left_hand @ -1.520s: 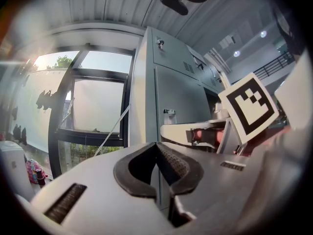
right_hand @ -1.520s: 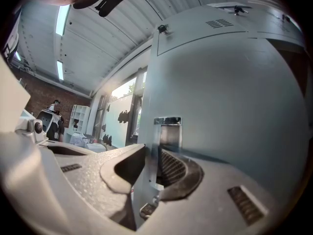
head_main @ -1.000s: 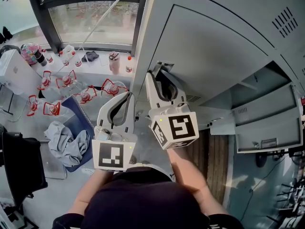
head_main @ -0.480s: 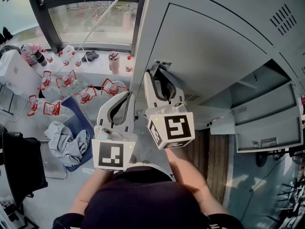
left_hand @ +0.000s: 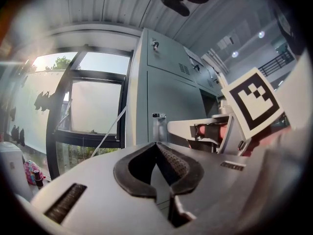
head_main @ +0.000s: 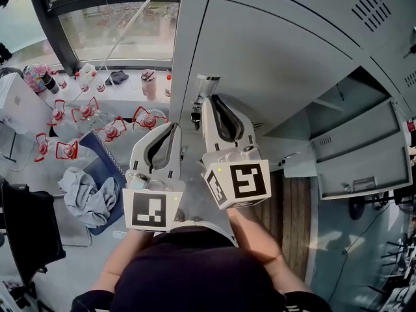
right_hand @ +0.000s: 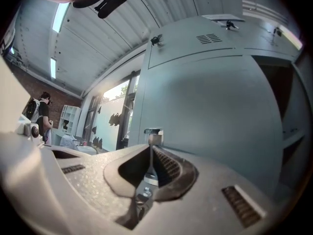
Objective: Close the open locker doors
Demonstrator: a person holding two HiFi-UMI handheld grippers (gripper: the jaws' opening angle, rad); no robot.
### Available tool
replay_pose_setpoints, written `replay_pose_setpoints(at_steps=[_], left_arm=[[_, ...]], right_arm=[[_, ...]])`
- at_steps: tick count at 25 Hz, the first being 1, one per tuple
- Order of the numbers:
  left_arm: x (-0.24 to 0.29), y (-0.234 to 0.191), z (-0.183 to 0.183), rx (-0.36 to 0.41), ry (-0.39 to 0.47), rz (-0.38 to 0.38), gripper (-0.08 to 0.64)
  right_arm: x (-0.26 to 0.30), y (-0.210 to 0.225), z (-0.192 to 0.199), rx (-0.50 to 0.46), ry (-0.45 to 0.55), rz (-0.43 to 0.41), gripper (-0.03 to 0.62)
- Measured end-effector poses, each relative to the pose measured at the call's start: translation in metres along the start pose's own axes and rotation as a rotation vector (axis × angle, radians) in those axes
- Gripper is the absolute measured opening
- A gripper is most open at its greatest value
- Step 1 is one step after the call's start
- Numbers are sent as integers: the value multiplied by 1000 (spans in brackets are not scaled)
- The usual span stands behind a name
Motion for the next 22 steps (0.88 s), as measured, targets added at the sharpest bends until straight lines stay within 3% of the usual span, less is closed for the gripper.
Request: replay_pose_setpoints(at_steps=[1, 6, 12, 22], left_arm=[[0, 4, -1, -1, 6, 10, 3], [5, 28, -5, -29, 19, 80, 3], [26, 79, -9, -46, 42, 190, 3], [54, 168, -24, -117, 81, 458, 3]], right_arm=[[-5, 3, -2, 3, 5, 9, 2], [-38, 19, -9, -7, 4, 52, 2], [-91, 61, -19, -46, -1, 185, 0], [-171, 109, -53, -155, 8, 438, 0]])
Point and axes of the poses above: the fingertips, and each gripper's own axes: x forward along the fingers, y to its right, z out of its underside, the point moved 6 cm from there along -x, backward along the fingers, and after that the axes turned 10 degrees about y, right-handed, at the moved point
